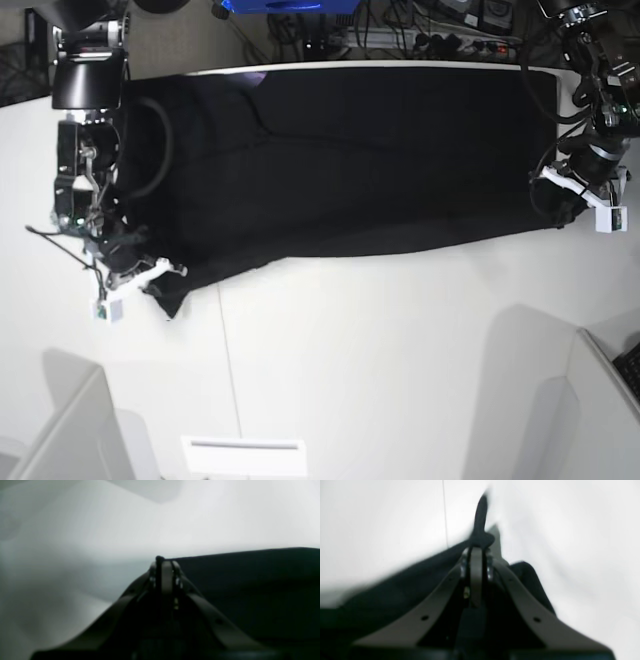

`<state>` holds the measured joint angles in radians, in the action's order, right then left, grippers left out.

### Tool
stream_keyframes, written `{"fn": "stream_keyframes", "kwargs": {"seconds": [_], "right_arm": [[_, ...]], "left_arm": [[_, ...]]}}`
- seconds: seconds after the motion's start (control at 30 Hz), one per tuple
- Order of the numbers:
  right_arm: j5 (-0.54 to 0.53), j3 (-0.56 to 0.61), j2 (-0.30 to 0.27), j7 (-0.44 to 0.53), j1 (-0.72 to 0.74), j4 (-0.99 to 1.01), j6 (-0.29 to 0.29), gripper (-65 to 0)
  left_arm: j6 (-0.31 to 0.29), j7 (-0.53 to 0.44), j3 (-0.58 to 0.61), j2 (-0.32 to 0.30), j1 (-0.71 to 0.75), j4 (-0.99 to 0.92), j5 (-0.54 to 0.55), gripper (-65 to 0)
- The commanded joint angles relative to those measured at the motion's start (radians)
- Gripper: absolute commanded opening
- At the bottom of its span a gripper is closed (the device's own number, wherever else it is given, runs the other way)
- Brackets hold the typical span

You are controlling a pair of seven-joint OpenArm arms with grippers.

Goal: Fold the T-shirt properly
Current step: 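Grasp the side edges and fold them toward the collar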

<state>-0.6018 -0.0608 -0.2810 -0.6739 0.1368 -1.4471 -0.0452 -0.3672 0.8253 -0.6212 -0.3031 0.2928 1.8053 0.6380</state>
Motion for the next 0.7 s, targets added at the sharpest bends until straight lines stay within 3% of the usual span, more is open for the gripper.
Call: {"fn": "stream_keyframes", "kwargs": {"seconds": [0.0, 0.67], "right_arm": [[-0.013, -0.015, -0.011, 0.012, 0.005, -0.036, -0.011, -65.0], [-0.019, -0.222, -0.007, -0.139, -0.182, -0.291, -0.011, -65.0]], "left_arm": [[-0.002, -0.022, -0.009, -0.015, 0.006, 0.020, 0.016, -65.0], [-0.003, -0.022, -0.012, -0.015, 0.190, 0.147, 0.016, -65.0]]}}
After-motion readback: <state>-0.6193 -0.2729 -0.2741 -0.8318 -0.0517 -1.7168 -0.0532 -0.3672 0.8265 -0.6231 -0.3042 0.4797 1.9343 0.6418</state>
